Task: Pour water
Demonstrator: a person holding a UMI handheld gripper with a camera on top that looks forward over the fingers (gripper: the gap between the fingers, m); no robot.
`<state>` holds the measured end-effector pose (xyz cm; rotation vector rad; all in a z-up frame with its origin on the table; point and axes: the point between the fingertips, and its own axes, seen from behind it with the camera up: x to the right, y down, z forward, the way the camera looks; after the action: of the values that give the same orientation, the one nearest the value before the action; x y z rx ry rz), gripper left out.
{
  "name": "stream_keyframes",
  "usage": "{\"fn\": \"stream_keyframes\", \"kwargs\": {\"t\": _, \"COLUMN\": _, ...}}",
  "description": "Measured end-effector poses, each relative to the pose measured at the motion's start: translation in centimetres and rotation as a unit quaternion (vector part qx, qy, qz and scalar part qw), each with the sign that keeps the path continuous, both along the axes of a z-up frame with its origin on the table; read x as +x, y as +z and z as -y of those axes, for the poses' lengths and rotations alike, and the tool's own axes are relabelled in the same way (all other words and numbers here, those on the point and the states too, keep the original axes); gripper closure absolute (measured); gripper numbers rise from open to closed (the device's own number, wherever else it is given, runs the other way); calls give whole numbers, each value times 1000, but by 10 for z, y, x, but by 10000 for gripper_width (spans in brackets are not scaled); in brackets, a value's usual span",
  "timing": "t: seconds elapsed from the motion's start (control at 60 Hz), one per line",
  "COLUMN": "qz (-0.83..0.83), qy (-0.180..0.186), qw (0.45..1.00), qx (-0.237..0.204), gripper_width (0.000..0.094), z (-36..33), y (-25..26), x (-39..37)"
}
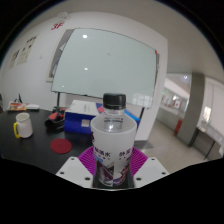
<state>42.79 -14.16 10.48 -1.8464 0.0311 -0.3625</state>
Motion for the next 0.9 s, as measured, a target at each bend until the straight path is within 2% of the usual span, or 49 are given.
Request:
{"fn": "stream_keyframes", "kwargs": {"t": 0.1, "qz": 87, "qy": -33, "qw": 996, "qx": 4, "gripper_width": 548, "z": -19, "y": 48, "x": 1}}
{"fn": "stream_keyframes", "kwargs": {"t": 0.183, "qz": 171, "qy": -43, "qw": 984, "qx": 2, "gripper_width": 550, "z": -37, "y": 91, "x": -14}}
{"fn": "stream_keyframes", "kwargs": {"t": 0.3, "qz": 332, "qy": -39, "qw": 942, "qx": 7, "gripper_width": 550, "z": -72, "y": 153, "x": -56}}
{"fn": "stream_keyframes", "kwargs": {"t": 0.417, "qz": 510, "qy": -12, "qw": 860, "qx": 8, "gripper_width": 548, "z": -106, "y": 188, "x": -119}}
{"fn": "stream_keyframes", "kwargs": {"t": 0.567, "qz": 688, "qy": 61, "qw": 723, "qx": 2, "gripper_width": 553, "z": -150, "y": 175, "x": -212}}
{"fn": "stream_keyframes", "kwargs": {"t": 0.717, "qz": 795, "qy": 127, "qw": 593, "qx": -25, "gripper_width": 547, "z": -173, "y": 124, "x": -264}}
{"fn": "stream_keyframes", "kwargs": {"t": 0.817, "qz": 828, "qy": 156, "qw": 537, "qx": -35, "gripper_width": 554, "z": -179, "y": 99, "x": -283}}
{"fn": "stream_keyframes", "kwargs": {"t": 0.9, "qz": 837, "qy": 169, "qw": 519, "qx": -39, "gripper_width": 544, "z": -179, "y": 90, "x": -293}}
